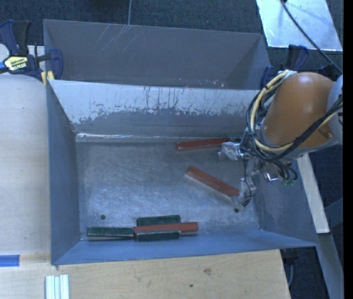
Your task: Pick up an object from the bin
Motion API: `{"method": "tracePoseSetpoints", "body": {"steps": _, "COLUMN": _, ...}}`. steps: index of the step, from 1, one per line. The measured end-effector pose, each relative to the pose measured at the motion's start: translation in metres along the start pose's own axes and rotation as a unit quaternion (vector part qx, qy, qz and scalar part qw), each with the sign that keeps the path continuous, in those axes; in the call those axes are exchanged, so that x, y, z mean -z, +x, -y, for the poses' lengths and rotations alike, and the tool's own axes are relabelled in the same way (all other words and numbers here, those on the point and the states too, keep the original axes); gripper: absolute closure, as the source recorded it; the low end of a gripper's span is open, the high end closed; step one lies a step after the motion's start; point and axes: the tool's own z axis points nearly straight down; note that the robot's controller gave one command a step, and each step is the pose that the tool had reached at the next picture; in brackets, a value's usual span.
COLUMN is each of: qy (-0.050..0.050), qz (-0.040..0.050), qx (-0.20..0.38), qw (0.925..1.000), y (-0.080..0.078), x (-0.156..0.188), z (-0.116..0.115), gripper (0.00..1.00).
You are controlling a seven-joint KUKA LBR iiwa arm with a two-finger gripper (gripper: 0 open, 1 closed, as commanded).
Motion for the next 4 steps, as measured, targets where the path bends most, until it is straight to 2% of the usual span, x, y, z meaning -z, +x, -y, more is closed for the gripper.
{"method": "tracePoseSetpoints", "body": {"steps": 1, "qy": -0.002, "qz": -0.0048, "qx": 0.010, "qw": 0.9999, "y": 0.001, "x": -0.051, "z": -0.038, "gripper": 0.00}}
{"method": "tracePoseSetpoints", "body": {"steps": 2, "qy": -0.001, "qz": -0.0017, "qx": 0.008, "qw": 1.0000, "y": 0.000, "x": -0.048, "z": -0.035, "gripper": 1.00}}
{"method": "tracePoseSetpoints", "body": {"steps": 3, "qy": -0.001, "qz": 0.0022, "qx": -0.005, "qw": 1.0000, "y": -0.014, "x": 0.064, "z": -0.083, "gripper": 1.00}}
{"method": "tracePoseSetpoints", "body": {"steps": 4, "qy": -0.001, "qz": 0.0025, "qx": -0.003, "qw": 1.0000, "y": -0.029, "x": 0.152, "z": -0.095, "gripper": 1.00}}
